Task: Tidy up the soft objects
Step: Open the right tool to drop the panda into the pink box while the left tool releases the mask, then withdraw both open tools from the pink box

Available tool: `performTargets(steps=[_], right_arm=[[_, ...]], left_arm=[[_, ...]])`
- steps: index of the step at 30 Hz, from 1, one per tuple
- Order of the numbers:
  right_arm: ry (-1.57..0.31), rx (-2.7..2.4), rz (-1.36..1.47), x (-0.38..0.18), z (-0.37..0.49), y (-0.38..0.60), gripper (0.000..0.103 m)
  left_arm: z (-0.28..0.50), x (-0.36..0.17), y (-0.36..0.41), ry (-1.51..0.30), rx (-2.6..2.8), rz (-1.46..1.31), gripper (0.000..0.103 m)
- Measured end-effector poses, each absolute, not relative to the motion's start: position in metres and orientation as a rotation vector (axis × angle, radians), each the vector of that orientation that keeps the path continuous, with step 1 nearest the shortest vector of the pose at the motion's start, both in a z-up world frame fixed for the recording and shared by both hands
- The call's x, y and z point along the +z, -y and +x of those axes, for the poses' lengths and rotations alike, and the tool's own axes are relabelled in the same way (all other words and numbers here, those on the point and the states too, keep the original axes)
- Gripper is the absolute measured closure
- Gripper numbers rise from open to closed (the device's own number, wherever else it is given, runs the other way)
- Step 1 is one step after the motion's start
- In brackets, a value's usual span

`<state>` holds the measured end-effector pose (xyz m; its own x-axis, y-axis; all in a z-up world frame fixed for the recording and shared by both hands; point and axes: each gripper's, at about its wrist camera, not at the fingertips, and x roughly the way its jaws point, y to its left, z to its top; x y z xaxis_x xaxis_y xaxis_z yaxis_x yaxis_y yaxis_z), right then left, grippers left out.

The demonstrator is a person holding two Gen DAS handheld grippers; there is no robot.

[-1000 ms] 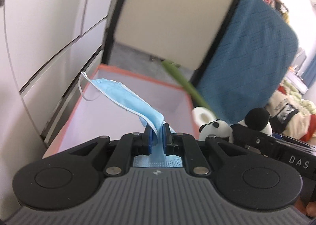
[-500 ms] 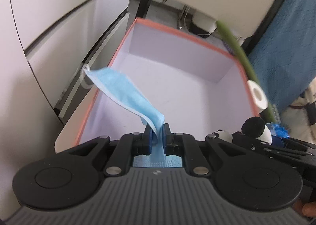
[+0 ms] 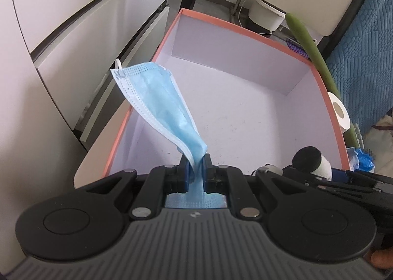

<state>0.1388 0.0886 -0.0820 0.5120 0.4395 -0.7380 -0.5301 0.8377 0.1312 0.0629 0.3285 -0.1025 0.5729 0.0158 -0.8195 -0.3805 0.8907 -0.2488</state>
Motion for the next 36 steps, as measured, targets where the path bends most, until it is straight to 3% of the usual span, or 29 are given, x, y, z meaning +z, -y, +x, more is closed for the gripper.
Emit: performTargets(steps=[2,5,8,25,36], right_arm=[[-0.832,0.588,-0.121,-0.08,0.137,-0.087,0.039],[-0.813,0.61,-0.105,-0.072,0.134,-0.082,0.022],[-0.79,0.616,-0.087,-0.066,0.133,-0.073,0.02],[-0.499,0.572,0.078,0.023,0.077,0.033,0.02],[-0.385,0.451,0.128,0.036,0.039,0.122,0.02]], left_arm=[[0.062,-0.102,-0.329,-0.927,0.239,-0.432,0.086],[0.062,-0.1,-0.327,-0.937,0.242,-0.42,0.068],[0.058,-0.09,-0.325,-0.908,0.267,-0.396,0.055],[0.009,0.013,-0.243,-0.638,0.179,-0.346,0.055],[-0.005,0.032,-0.148,-0.591,0.05,-0.264,0.055]])
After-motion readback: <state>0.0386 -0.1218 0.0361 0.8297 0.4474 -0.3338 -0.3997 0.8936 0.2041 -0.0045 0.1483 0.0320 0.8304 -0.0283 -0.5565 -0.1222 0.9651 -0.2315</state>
